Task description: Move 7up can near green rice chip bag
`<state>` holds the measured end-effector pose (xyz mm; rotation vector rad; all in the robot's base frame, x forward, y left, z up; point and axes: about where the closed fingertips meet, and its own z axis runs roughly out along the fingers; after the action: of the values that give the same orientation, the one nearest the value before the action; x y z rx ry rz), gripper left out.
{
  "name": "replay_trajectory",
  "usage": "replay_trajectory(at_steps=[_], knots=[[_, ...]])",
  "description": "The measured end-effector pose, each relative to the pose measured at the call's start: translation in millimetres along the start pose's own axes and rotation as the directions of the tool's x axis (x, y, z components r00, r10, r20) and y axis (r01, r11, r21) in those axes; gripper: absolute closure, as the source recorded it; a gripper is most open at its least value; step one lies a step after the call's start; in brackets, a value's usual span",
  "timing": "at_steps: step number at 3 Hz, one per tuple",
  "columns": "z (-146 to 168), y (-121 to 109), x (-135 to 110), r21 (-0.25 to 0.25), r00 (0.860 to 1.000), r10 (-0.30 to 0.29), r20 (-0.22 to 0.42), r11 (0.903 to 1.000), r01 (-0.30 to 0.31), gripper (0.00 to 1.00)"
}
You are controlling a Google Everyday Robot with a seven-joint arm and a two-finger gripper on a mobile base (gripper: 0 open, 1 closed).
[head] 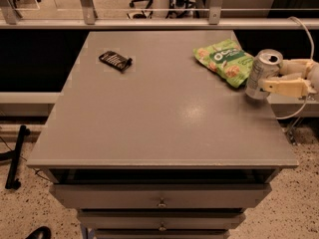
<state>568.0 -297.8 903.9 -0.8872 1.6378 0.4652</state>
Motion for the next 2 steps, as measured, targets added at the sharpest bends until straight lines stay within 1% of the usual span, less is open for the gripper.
replay_trajectory(at_steps=[1, 2], knots=[[8, -13, 10, -0.003, 1.0, 0.014, 0.006, 0.9999, -0.014, 1.0], [21, -25, 14, -0.015, 1.0, 0.014, 0.015, 0.9998, -0.013, 1.0]])
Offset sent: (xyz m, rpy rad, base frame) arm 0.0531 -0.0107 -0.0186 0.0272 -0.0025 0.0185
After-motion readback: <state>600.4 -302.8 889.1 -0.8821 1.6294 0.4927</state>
